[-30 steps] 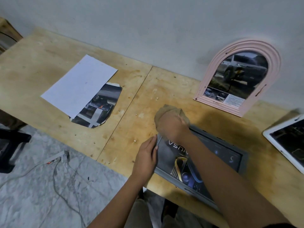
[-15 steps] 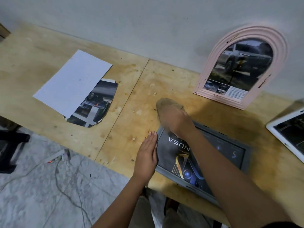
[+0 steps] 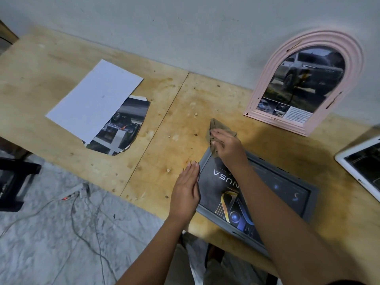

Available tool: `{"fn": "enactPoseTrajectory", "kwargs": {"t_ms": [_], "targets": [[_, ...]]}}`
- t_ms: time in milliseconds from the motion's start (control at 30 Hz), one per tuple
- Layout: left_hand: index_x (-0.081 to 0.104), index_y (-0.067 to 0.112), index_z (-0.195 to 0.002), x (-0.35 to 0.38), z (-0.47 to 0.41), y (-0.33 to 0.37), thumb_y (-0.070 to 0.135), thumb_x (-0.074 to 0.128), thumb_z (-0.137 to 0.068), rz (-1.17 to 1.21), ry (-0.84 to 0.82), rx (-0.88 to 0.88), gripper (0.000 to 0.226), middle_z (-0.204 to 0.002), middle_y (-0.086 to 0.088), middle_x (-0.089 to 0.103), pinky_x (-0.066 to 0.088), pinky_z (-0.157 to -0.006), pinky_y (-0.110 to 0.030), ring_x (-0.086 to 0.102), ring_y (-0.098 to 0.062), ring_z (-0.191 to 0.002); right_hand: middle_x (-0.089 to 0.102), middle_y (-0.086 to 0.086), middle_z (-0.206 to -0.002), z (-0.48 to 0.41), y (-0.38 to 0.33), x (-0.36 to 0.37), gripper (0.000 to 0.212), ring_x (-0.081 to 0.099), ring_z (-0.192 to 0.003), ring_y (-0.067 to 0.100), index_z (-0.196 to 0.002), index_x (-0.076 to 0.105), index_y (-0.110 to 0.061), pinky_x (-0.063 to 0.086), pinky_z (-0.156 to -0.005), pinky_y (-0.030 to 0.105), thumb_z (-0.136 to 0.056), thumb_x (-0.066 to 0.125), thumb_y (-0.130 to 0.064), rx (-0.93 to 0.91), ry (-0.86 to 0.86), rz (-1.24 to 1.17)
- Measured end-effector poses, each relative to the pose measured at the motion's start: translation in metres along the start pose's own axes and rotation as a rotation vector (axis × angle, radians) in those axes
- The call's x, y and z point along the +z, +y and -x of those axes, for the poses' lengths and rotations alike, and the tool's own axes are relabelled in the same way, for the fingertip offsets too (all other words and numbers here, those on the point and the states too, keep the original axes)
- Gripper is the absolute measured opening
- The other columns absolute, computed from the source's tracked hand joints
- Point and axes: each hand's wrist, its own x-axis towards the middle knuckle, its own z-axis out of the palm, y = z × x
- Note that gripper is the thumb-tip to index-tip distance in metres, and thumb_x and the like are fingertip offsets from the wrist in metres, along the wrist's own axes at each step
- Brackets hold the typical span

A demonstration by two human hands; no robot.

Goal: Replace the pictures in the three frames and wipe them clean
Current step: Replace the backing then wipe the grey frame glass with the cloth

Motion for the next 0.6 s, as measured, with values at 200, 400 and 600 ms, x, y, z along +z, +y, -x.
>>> {"fn": "enactPoseTrajectory", "kwargs": {"t_ms": [200,400,600], "targets": [[0.04,0.014,-0.141,0.0,0.001,0.001,0.008,0.041,-0.092,0.0,-0.003,0.012,0.05,-0.145,0.002,0.042,0.02,-0.116,-0.028,0.025,-0.01,-0.14,0.062,0.019,-0.121,0.004,0.006,-0.011,0.034,0.058,-0.114,0.029,-0.116,0.063,0.002,0.041,-0.101,0.032,-0.081,0.063,0.0,0.064,0.059,0.039],[0.04,0.012,-0.14,-0.002,0.001,0.003,0.002,0.046,-0.091,0.014,0.005,0.012,0.051,-0.144,0.004,0.041,0.022,-0.115,-0.028,0.026,-0.009,-0.139,0.066,0.014,-0.112,0.022,0.004,-0.037,0.02,0.059,-0.106,0.026,-0.101,0.068,0.003,0.042,-0.09,0.026,-0.083,0.06,-0.002,0.165,0.056,0.063],[0.04,0.014,-0.14,-0.005,0.001,0.006,-0.003,0.05,-0.09,0.015,0.007,0.014,0.054,-0.141,0.01,0.036,0.026,-0.114,-0.032,0.026,-0.009,-0.137,0.059,0.006,-0.12,0.056,0.033,-0.057,0.026,0.057,-0.101,0.027,-0.111,0.065,-0.006,0.049,-0.081,0.034,-0.087,0.056,-0.008,0.271,0.098,0.16]]}}
